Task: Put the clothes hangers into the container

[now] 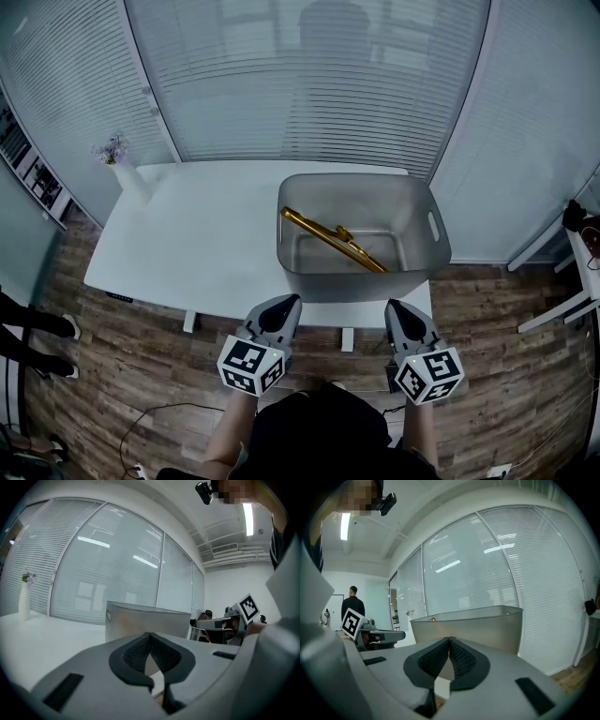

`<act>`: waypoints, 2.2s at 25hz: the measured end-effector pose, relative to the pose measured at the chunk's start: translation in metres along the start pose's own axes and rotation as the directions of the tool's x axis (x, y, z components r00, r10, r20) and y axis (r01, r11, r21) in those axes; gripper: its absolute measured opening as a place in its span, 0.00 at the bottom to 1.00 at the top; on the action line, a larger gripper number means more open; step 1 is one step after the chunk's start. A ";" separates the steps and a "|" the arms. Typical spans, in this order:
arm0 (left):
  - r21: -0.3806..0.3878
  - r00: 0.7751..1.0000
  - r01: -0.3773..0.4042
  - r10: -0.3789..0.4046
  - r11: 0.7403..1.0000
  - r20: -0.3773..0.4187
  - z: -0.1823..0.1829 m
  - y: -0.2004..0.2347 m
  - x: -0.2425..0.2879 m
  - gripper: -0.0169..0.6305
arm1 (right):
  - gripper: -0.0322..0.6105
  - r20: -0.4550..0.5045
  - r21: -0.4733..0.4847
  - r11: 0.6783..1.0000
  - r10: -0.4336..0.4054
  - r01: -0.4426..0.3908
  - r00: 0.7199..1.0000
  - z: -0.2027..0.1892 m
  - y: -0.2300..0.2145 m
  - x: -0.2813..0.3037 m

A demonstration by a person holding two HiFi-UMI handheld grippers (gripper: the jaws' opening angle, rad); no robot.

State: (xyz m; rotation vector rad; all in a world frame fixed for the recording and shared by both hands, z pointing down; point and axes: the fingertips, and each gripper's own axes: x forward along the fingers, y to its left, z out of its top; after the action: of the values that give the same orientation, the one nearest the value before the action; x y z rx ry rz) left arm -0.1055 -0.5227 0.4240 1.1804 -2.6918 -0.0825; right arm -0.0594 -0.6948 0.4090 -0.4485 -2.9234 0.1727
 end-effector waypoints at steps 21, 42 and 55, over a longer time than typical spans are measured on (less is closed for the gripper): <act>0.018 1.000 0.009 -0.008 1.000 -0.014 -0.001 -0.007 -0.003 0.04 | 0.09 -0.012 0.011 1.000 0.010 -0.009 1.000 -0.002 0.003 -0.003; -0.046 0.992 -0.102 0.105 0.994 0.069 0.012 0.024 -0.071 0.04 | 0.09 -0.012 -0.073 0.972 0.222 -0.222 0.975 0.014 0.097 0.033; -0.032 0.992 -0.109 0.111 0.994 0.063 0.008 0.026 -0.079 0.04 | 0.09 -0.045 -0.083 0.982 0.168 -0.172 0.985 0.004 0.096 0.024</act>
State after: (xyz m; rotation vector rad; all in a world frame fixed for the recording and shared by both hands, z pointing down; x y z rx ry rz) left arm -0.0742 -0.4473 0.4067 1.0366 -2.7964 -0.1447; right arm -0.0556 -0.5965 0.3957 -0.7081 -2.8626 0.0588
